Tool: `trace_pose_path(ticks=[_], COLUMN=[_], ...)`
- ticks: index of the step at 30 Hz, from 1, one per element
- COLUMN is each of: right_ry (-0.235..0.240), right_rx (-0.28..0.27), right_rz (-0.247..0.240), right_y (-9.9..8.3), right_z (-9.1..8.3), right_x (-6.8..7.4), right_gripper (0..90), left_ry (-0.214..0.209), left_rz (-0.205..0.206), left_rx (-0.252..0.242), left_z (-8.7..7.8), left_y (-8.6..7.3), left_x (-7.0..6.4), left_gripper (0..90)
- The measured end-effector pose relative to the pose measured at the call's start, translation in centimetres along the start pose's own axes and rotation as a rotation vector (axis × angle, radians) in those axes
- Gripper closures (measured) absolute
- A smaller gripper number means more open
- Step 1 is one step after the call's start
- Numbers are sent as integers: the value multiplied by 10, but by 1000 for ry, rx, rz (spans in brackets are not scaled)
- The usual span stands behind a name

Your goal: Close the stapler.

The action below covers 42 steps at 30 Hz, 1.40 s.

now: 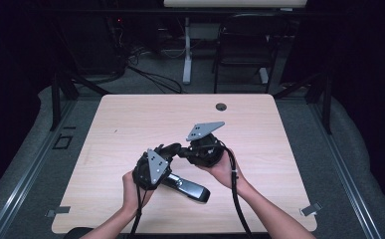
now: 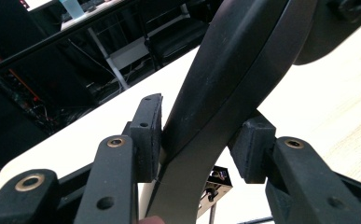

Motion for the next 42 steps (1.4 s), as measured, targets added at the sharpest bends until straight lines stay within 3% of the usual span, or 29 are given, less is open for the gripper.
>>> trace_pose_path(ticks=[5, 7, 11, 12, 19, 24, 34, 42], right_ry=[-2, -1, -3, 1, 20, 21, 10, 4], right_rx=[-8, -10, 2, 1, -6, 4, 20, 36], right_rz=[19, 22, 19, 22, 28, 33, 55, 65], right_y=[-2, -4, -7, -8, -14, -19, -30, -36], right_z=[-1, 0, 3, 3, 0, -2, -4, -5], right_x=[-3, -3, -5, -6, -10, -10, -11, -12], right_gripper=[900, 900, 900, 900, 900, 900, 900, 900], left_ry=[-22, -59, -130, -131, -200, -274, -300, -264], left_rz=[-3, -33, -55, -63, -68, -73, -128, -184], left_rx=[5, 24, 54, 59, 64, 71, 104, 196], left_z=[0, 2, 5, 4, 1, -7, -8, 3], left_y=[0, 0, -2, -3, -5, -12, -27, -40], left_x=[-1, 0, 2, 4, 15, 25, 54, 66], left_gripper=[569, 538, 439, 417, 280, 187, 153, 120])
Point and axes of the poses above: each handheld gripper's, and its own axes: z roughly forward along the jaws, y roughly out of its top, x roughly to its left, the point moved 5 cm from there along z, roughly forward along the jaws, and after that the axes turned 5 degrees about y, right-handed, at the moved point
